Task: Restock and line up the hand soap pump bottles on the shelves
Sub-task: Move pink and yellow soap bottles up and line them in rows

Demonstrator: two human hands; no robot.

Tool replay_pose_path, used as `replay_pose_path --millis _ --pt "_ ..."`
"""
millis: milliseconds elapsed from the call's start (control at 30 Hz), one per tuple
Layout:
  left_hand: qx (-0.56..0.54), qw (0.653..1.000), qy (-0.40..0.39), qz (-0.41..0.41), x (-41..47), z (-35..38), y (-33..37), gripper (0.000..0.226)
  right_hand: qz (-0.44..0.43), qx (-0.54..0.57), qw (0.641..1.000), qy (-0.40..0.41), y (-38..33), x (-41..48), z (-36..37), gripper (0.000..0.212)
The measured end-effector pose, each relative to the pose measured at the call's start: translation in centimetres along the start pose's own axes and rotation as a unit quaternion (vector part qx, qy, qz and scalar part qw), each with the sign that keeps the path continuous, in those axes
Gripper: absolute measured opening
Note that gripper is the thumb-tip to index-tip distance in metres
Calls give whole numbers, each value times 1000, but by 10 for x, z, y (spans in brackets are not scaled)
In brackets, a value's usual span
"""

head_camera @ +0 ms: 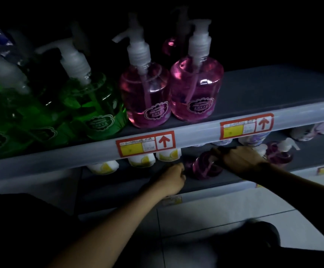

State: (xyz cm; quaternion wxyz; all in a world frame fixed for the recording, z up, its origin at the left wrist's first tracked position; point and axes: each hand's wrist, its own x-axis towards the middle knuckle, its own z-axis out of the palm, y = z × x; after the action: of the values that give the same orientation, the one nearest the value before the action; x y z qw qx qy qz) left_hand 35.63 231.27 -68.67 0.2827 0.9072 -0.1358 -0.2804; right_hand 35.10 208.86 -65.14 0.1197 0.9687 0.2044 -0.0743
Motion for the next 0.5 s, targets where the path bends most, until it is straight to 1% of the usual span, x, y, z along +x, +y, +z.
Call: replay_pose_path --millis 33,67,133,167,200,233,267,333,400,500 --pt "-2 1000 -9 8 -5 -2 -3 20 -4 9 1000 -3 -7 -5 0 40" --pt "0 999 -25 25 -9 -3 -6 23 -11 36 999 18 -15 -13 -2 39" --pt "-22 993 -101 56 -20 -8 -7 35 -37 79 994 72 -28 -28 -14 38" --pt "-57 986 -147 56 -26 -10 -6 49 -43 115 990 71 -31 -36 -23 35" --pt "-106 975 -188 50 -33 -13 -4 65 -53 167 980 93 -34 -45 -33 31" --pt "-158 961 -221 47 -40 -15 -1 74 -58 210 969 118 -36 -53 -42 27" --pt "-205 946 -245 53 -47 -17 3 78 -52 247 958 138 -37 -62 -52 26" --pt "-264 918 -283 83 -60 -20 15 80 -29 314 931 184 -38 -75 -70 31" --pt "-324 888 -305 116 -72 -19 30 77 6 346 913 216 -38 -84 -91 34" --pt "-424 848 -289 132 -89 -20 51 67 67 403 892 192 -31 -85 -119 31"
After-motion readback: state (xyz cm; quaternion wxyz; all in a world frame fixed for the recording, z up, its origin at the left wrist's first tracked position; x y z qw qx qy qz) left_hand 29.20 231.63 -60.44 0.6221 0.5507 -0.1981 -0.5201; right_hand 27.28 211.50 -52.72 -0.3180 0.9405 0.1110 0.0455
